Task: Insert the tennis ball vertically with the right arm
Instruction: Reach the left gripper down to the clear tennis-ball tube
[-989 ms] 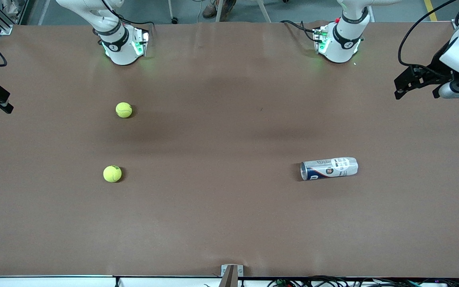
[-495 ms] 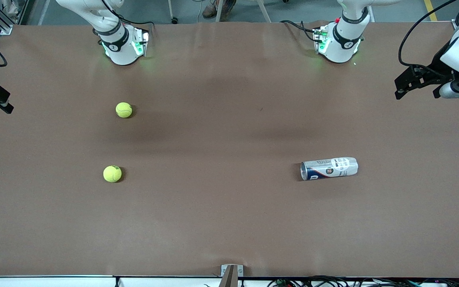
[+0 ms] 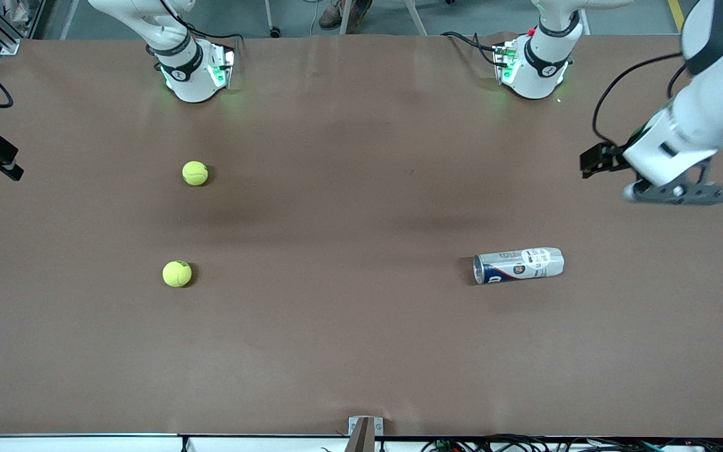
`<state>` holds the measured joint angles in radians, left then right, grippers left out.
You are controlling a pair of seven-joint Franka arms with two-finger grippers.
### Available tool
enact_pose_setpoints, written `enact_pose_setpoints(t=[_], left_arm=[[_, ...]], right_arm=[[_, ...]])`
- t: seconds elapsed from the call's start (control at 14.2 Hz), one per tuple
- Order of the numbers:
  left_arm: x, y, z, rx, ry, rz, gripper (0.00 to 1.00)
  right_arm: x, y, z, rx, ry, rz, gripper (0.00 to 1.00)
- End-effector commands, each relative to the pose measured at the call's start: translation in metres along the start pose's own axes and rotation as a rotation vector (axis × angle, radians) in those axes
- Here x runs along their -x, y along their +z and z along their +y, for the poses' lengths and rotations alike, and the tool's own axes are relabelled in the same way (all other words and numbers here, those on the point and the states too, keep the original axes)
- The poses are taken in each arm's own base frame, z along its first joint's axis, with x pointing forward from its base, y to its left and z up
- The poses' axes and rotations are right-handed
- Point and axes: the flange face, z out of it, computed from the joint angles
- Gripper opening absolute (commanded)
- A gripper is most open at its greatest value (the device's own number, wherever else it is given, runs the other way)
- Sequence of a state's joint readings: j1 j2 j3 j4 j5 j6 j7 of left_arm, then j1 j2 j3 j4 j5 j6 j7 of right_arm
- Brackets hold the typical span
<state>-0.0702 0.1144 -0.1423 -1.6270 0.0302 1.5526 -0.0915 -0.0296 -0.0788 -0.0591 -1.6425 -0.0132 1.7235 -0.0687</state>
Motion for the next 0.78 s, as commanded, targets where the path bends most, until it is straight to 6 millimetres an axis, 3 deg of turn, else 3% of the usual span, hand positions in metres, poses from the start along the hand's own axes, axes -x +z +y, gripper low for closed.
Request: enact_pose_setpoints(t=[0.0,0.14,0.28,0.71], left_arm=[[-0.028,0.040,0.035,-0.083,0.089,-0.050,1.00],[-0.044,0.078,0.059,-0.152,0.158,-0.094,1.00],[-0.058,0.108,0.075,-0.152,0.262,-0.113,1.00],[-0.088,0.175,0.083,-0.111,0.622,-0.158,1.00]], right_arm=[[-0.003,0.002,0.002,-0.009,0.013,-0.010,1.00],[-0.009,0.020,0.007,-0.008,0.021,-0.043,1.00],[-0.009,0.023,0.007,-0.008,0.022,-0.049,1.00],[-0.010,0.025,0.008,-0.008,0.024,-0.052,1.00]])
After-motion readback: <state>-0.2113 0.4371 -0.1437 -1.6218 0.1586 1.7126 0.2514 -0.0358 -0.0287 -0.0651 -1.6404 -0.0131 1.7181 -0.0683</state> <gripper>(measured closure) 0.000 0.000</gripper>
